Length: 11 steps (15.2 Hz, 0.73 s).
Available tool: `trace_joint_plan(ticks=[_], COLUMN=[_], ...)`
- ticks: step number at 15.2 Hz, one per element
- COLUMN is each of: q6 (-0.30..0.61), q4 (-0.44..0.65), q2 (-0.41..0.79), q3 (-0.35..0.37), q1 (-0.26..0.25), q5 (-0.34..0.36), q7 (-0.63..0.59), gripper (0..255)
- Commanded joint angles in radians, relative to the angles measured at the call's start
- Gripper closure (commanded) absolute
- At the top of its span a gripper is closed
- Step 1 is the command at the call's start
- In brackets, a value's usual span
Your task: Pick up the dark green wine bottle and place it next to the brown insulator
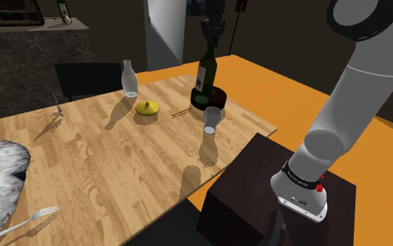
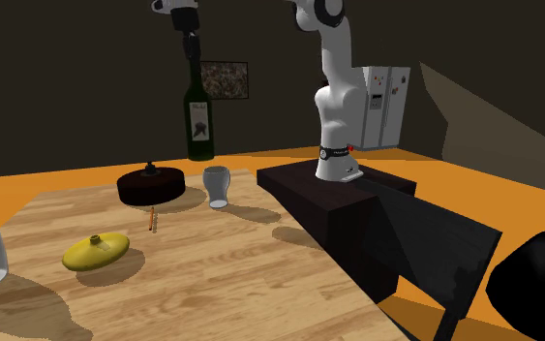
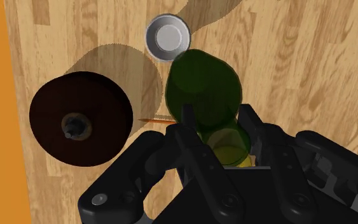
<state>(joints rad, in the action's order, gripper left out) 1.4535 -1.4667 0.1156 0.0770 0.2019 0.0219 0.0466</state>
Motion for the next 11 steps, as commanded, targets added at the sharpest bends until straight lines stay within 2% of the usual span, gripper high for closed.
trace_joint_plan(ticks=[1, 11], q6=[-0.006, -0.042], q4=[0.018, 0.183], q2=[0.01, 0.132], q3=[-0.021, -0.113], q1=[0.026, 0.156], q5=[0.004, 0.016], q7=[0.049, 0.272], gripper=[255, 255])
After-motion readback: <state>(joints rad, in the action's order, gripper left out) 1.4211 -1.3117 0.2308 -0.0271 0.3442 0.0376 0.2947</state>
